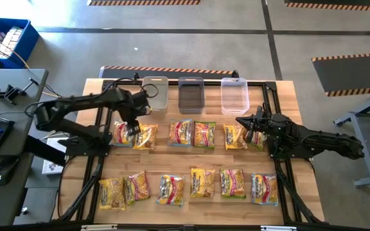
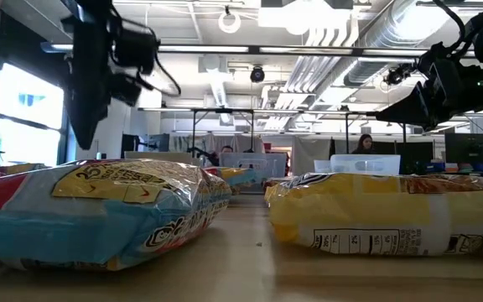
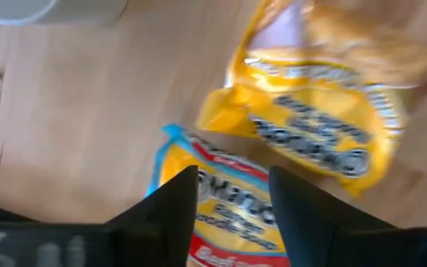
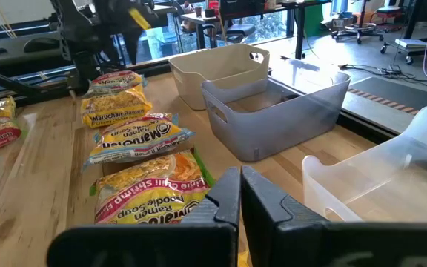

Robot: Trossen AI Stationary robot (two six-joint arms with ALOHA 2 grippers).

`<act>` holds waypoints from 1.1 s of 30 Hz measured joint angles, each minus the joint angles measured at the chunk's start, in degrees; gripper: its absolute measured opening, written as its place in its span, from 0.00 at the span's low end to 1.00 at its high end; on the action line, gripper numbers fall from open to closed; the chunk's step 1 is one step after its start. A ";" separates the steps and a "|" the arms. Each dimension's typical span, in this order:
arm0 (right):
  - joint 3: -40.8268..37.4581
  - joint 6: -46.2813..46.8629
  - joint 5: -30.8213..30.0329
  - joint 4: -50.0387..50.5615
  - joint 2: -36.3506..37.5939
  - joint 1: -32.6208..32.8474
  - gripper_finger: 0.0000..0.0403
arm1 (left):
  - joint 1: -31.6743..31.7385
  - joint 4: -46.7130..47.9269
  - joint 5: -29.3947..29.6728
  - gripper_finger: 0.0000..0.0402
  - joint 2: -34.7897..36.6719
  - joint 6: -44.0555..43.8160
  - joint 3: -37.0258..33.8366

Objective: Sort Maruchan noodles
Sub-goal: Put the blue noodle pack into the gray bin

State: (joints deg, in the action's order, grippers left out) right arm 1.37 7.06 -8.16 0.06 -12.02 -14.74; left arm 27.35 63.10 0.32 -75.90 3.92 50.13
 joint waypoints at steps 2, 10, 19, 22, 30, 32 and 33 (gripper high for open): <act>0.00 -0.01 -0.02 0.01 0.01 0.00 0.00 | 1.55 0.03 0.89 0.45 -2.87 2.10 0.02; 0.00 -0.01 -0.02 -0.01 0.01 0.00 0.00 | 6.10 -0.52 3.03 0.52 -10.89 8.10 0.02; 0.02 0.01 -0.01 0.00 0.00 0.00 0.00 | 9.18 -1.84 -2.61 0.50 -17.00 11.91 0.02; 0.01 0.01 -0.01 -0.01 0.01 0.00 0.00 | 9.54 -1.68 -3.83 0.47 -18.41 10.99 0.02; 0.02 0.01 -0.02 -0.01 -0.01 0.00 0.00 | 9.51 1.81 -7.75 0.19 -18.94 12.40 0.00; 0.02 0.01 -0.01 0.00 0.00 0.00 0.00 | 9.51 2.65 -8.90 0.09 -18.45 12.73 0.00; 0.00 0.01 -0.02 -0.01 0.00 0.00 0.00 | 9.51 3.10 -9.03 0.05 -17.90 12.73 -0.02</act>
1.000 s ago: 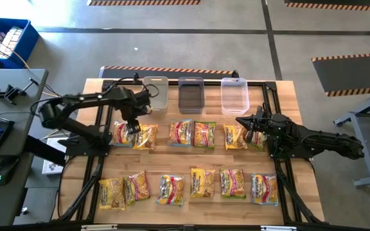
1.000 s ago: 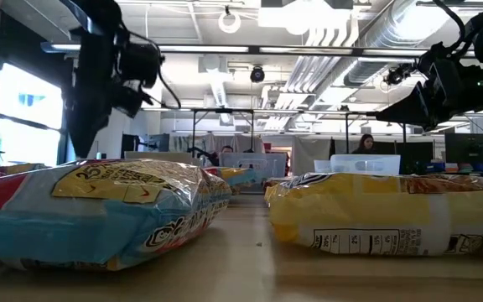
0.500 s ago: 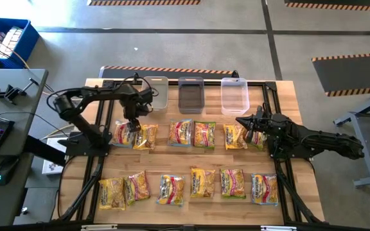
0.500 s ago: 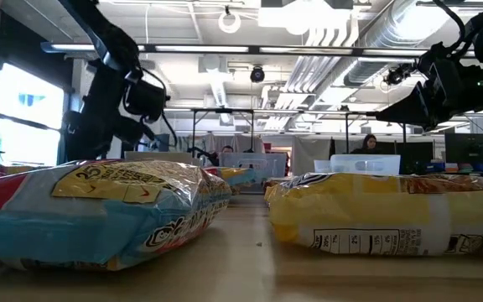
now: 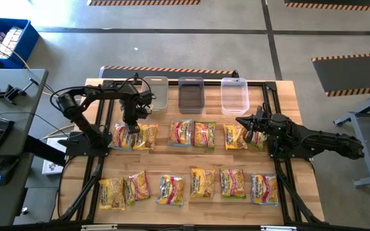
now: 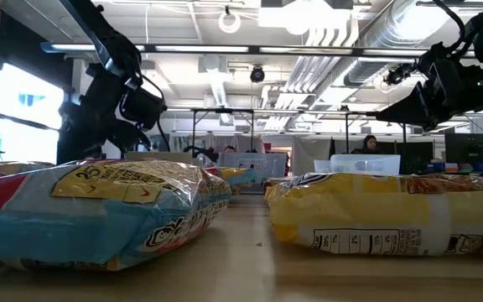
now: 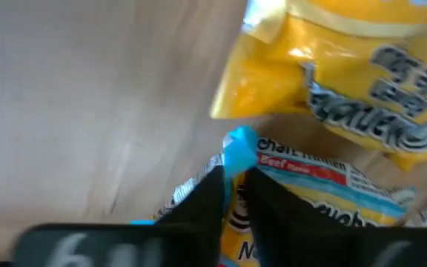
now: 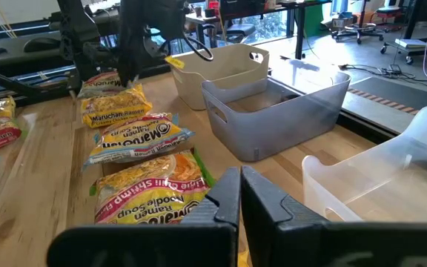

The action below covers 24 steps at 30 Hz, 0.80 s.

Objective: Sort Maruchan noodles
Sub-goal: Put the blue noodle pack into the gray bin

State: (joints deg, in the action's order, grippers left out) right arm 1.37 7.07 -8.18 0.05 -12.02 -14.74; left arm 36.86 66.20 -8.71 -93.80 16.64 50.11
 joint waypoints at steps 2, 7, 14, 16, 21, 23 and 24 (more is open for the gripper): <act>0.01 0.00 0.00 0.00 -0.02 0.00 0.00 | 0.24 0.76 -0.46 0.02 1.56 -0.04 0.00; 0.02 0.00 0.00 0.00 -0.02 0.00 0.00 | 2.88 1.29 -6.52 0.01 8.50 -0.88 -0.02; 0.01 0.00 0.00 0.02 -0.01 0.00 0.00 | 8.04 0.95 -11.56 0.00 21.05 -3.24 -0.02; 0.01 0.00 0.01 0.00 -0.02 0.00 0.00 | 9.31 -0.10 -14.08 0.00 24.63 -4.54 -0.02; 0.00 0.00 0.00 0.00 0.00 0.00 0.00 | 12.38 -6.53 -18.61 0.00 32.19 -10.51 -0.02; 0.00 0.00 0.01 0.00 -0.01 0.00 0.00 | 13.60 -9.97 -21.30 0.00 34.64 -13.71 -0.02; 0.00 -0.01 0.00 0.01 0.00 0.00 0.00 | 14.20 -11.93 -22.69 0.00 35.80 -15.19 -0.02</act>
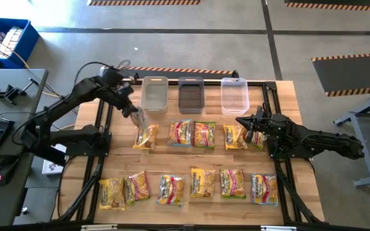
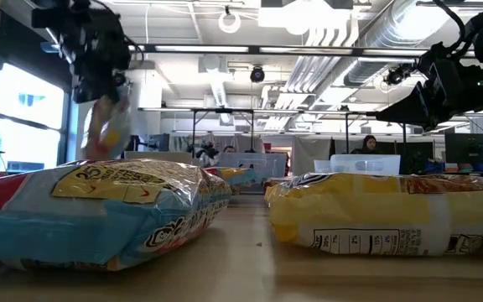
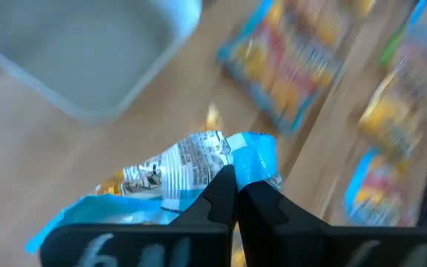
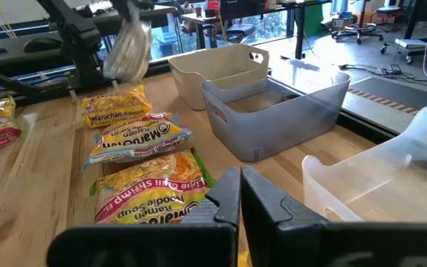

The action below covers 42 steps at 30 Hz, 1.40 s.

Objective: Sort Maruchan noodles
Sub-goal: Put the blue noodle pack into the gray bin

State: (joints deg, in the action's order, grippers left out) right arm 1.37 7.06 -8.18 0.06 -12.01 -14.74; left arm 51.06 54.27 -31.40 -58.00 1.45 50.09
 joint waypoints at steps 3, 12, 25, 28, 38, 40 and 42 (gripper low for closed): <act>0.00 0.00 0.00 0.01 0.00 0.00 0.00 | 1.62 -7.02 -3.16 0.00 2.55 -5.54 0.00; 0.01 0.01 0.01 0.00 -0.01 0.00 0.00 | 6.26 -43.50 -3.87 0.00 2.23 -23.99 -2.89; 0.00 0.00 0.00 0.00 -0.01 0.00 0.00 | 9.55 -101.89 -3.74 0.00 -14.25 -40.87 -21.29; 0.02 -0.01 0.00 0.01 -0.02 0.00 0.00 | 10.55 -109.18 -3.55 0.00 -19.09 -42.31 -22.88; 0.01 0.00 0.02 -0.01 0.00 0.00 0.00 | 11.59 -120.66 -2.21 0.00 -32.47 -43.19 -23.06; 0.02 0.01 0.02 -0.01 0.00 0.00 0.00 | 11.59 -121.10 -2.21 0.00 -34.09 -42.36 -23.06; 0.01 0.01 0.01 -0.01 -0.01 0.00 0.00 | 11.60 -121.07 -2.23 0.00 -35.62 -41.00 -23.06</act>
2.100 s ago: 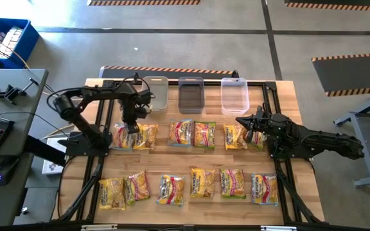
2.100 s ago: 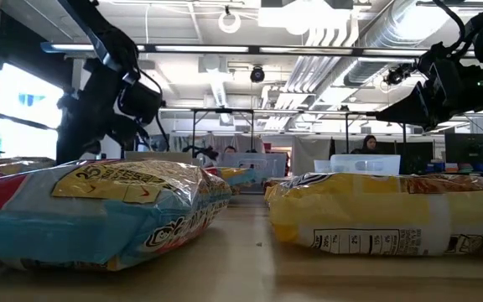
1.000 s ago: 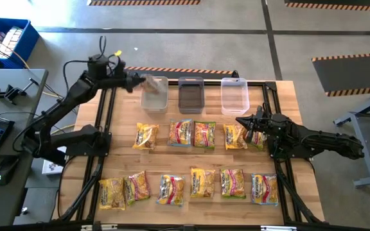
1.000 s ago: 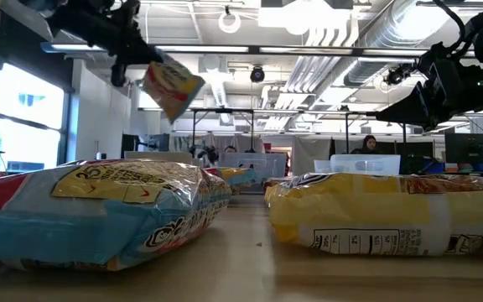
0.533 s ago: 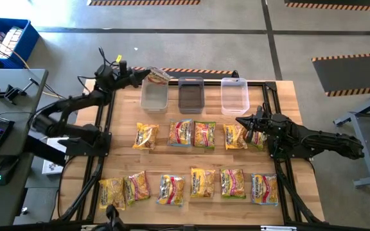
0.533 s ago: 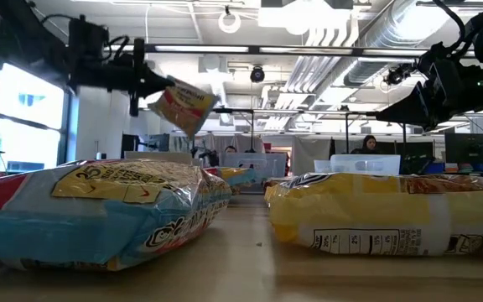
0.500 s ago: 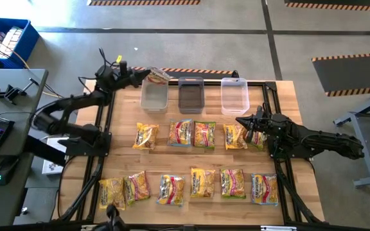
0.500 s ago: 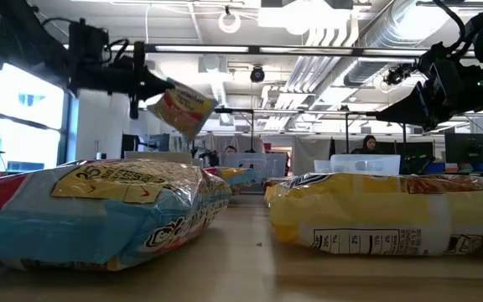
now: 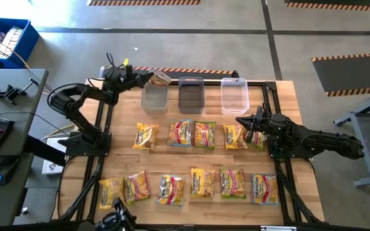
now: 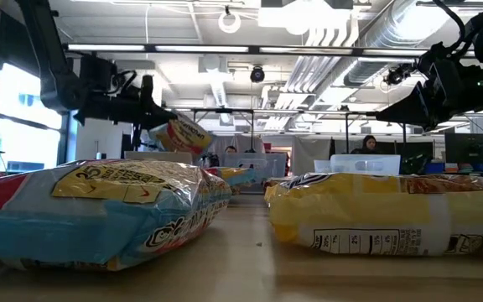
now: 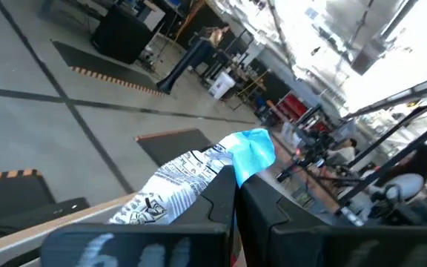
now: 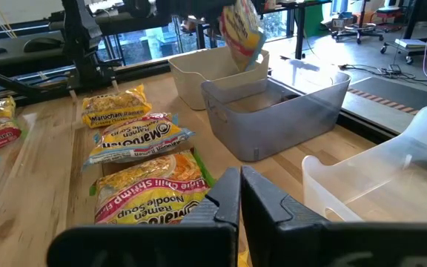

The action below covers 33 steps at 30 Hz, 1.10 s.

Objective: Sort Maruchan noodles
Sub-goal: Put the blue noodle pack into the gray bin

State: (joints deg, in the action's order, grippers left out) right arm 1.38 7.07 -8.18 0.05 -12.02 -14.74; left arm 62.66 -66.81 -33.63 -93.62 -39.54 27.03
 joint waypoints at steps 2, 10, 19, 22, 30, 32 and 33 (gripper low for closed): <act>-0.01 0.00 0.00 0.00 0.01 0.00 0.00 | 0.19 0.16 -0.02 0.00 -1.30 1.14 0.00; 0.01 0.00 -0.01 0.00 -0.01 0.00 0.00 | 1.11 0.14 -0.20 0.03 -3.12 6.82 0.02; -0.01 0.00 -0.01 0.02 -0.01 0.00 0.00 | 1.47 2.40 -0.75 0.21 -2.81 13.70 0.07; 0.00 0.00 -0.01 0.00 0.00 0.00 0.00 | 2.49 4.11 -1.19 0.27 -1.02 15.89 0.07; 0.01 0.00 0.00 0.00 0.00 0.00 0.00 | 5.69 22.18 -1.33 0.36 8.09 22.79 3.81; 0.01 0.00 -0.01 0.02 0.01 0.00 0.00 | 5.58 29.66 -1.29 0.37 10.52 25.92 6.58; -0.01 0.00 -0.01 0.02 -0.01 0.00 0.00 | 5.34 33.06 -1.29 0.37 11.56 27.21 8.21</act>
State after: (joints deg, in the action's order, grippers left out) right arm 1.37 7.07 -8.18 0.08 -12.03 -14.74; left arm 68.00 -33.75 -34.92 -82.07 -12.33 35.24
